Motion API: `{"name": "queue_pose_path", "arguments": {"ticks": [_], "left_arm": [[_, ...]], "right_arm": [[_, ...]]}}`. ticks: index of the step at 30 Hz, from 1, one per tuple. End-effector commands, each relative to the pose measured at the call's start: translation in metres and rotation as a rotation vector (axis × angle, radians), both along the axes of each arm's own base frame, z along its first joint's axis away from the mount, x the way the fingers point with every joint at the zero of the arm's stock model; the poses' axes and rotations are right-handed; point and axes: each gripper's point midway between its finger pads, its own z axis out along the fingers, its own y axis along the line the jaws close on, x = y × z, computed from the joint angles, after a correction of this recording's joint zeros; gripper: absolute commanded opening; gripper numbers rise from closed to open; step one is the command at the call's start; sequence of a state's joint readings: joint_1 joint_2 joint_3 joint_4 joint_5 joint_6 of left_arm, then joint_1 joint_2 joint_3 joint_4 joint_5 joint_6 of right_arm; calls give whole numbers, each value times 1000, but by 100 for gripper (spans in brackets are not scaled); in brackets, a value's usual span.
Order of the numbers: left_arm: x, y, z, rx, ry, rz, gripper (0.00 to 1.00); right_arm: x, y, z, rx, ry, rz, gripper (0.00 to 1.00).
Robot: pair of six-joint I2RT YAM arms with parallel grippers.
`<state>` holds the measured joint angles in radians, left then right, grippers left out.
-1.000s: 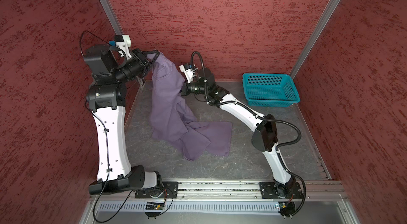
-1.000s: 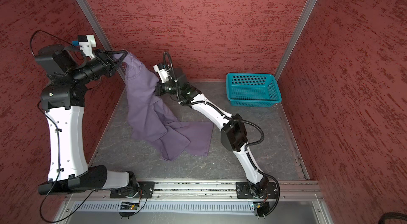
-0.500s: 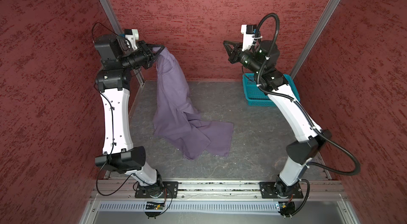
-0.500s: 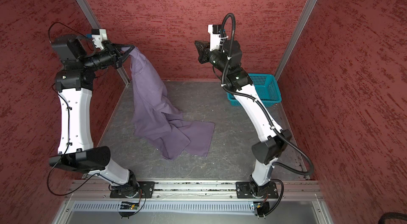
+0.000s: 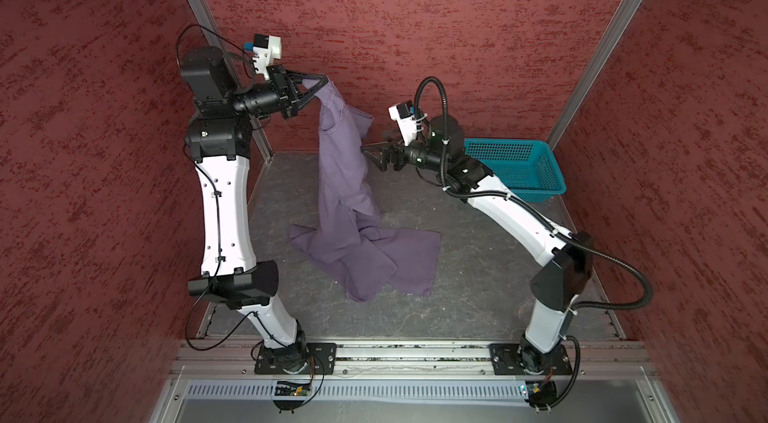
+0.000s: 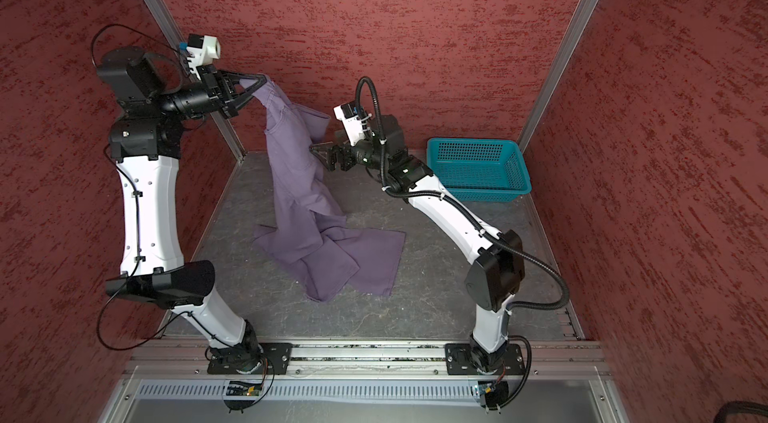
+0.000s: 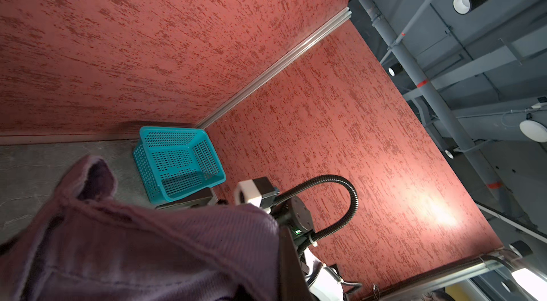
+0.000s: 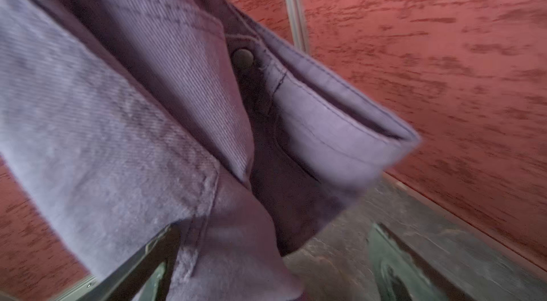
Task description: Fold and stack the trousers
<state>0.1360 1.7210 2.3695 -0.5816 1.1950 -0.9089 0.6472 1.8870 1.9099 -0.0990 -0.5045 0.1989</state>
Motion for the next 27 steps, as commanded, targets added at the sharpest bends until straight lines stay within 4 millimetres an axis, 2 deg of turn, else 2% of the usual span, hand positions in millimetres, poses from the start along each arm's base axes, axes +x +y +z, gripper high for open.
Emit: {"name": "queue_pose_path", "arguments": {"ticks": [1,3,8,12,14,16,19,21,22,25,27], "left_arm": [[-37,-7,31,25,-143,-40,3],[-35,-5,31,19,-129,-40,3],[-31,-3,31,8,-122,-41,3],[-30,-2,32,2,-125,-40,3],[-30,-2,32,1,-126,-38,3],[-29,-1,31,0,-121,-34,2],[-25,4,28,-1,-111,-14,2],[-22,8,27,-3,-109,2,1],[-20,10,26,-5,-103,10,1],[-13,13,23,-11,-91,26,0],[-7,14,19,-14,-81,32,0]], "right_arm": [[-24,25,17,47,18,184,99],[-34,42,12,56,53,232,99],[-83,94,-11,59,72,352,99],[-114,129,-34,83,180,467,97],[-121,135,-41,92,220,502,88],[-119,133,-47,83,234,491,70],[-95,111,-56,71,239,382,30],[-71,85,-60,70,254,287,9],[-55,70,-63,65,259,224,2],[0,5,-56,44,233,-8,0],[40,-53,-30,23,170,-200,0]]}}
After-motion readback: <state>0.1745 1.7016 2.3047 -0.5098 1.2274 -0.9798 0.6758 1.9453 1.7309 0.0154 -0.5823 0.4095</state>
